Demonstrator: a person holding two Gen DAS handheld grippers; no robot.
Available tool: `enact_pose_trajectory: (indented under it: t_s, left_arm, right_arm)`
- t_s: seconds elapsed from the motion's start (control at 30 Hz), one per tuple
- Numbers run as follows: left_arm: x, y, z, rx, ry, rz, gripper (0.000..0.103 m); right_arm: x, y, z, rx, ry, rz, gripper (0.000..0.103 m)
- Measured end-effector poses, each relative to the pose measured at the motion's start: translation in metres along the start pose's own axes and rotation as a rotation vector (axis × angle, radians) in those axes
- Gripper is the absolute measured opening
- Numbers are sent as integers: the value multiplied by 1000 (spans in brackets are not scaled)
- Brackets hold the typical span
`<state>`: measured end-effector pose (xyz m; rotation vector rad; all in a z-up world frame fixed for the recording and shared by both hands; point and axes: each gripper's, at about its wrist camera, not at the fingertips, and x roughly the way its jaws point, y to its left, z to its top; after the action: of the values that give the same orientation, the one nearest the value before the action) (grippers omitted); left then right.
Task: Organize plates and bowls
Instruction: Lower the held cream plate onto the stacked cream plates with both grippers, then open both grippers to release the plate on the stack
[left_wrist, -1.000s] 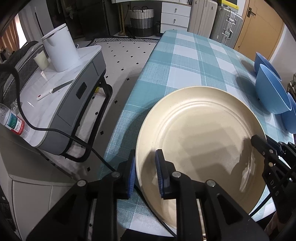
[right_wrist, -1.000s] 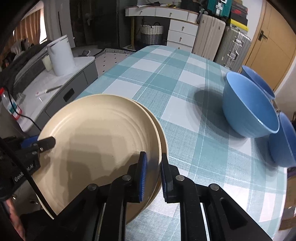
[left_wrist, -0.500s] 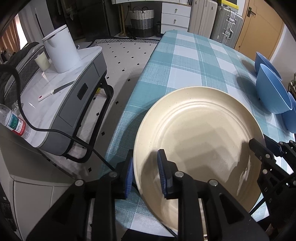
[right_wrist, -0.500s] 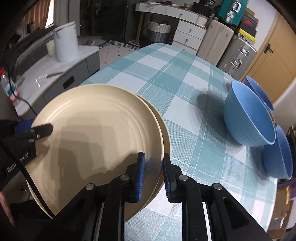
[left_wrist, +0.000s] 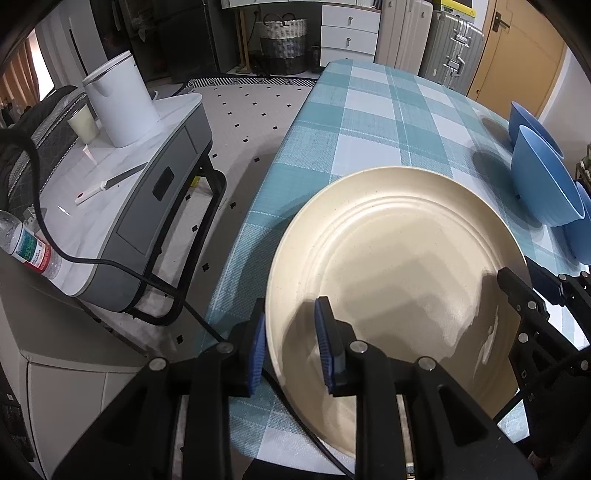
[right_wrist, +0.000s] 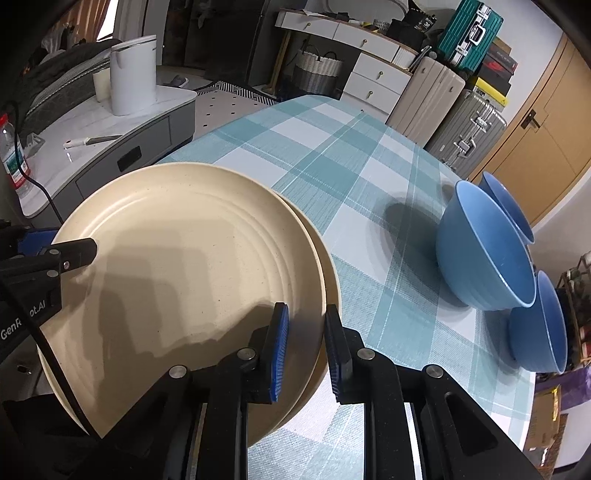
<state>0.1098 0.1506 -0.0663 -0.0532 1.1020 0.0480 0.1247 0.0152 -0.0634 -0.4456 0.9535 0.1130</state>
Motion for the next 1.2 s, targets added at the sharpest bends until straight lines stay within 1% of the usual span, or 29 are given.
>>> enact_pose_trajectory:
  t_s: [0.23, 0.43, 0.5, 0.57, 0.63, 0.8, 0.87, 0.93, 1.0, 1.07, 1.1, 1.13, 1.2]
  left_arm:
    - [1, -4, 1, 16, -7, 15, 23]
    - [-1, -3, 3, 14, -1, 5, 23]
    - [-4, -4, 5, 16, -13, -5, 23]
    - [-5, -8, 7, 32, -13, 4, 23]
    - [-3, -14, 8, 55, -9, 30, 24]
    - [0, -12, 7, 54, -8, 16, 26]
    - [1, -12, 6, 56, -2, 15, 27]
    - [0, -11, 5, 59, -2, 21, 28]
    - [0, -10, 5, 58, -4, 23, 28]
    - [-2, -7, 5, 48, -8, 26, 31]
    - [-2, -6, 5, 43, -8, 26, 39]
    - [-1, -3, 5, 35, -10, 27, 45]
    - [1, 0, 5, 21, -3, 32, 45]
  right_arm:
    - [-2, 0, 0, -18, -10, -21, 18]
    - [-4, -3, -1, 5, -10, 6, 18]
    - [-6, -5, -1, 20, -21, 20, 18]
    - [-8, -6, 0, 25, -25, 19, 19]
    - [-7, -4, 0, 17, -14, 19, 19]
    - [-5, -8, -3, 29, -14, 21, 19]
    - [-3, -12, -4, 47, -6, 33, 20]
    - [0, -18, -5, 71, 2, 48, 23]
    - [0, -24, -6, 93, 0, 75, 25]
    - [1, -29, -7, 117, -2, 99, 26]
    - [2, -33, -7, 136, -1, 118, 28]
    - [4, -38, -8, 172, 3, 155, 29]
    - [9, -45, -9, 223, 19, 195, 29]
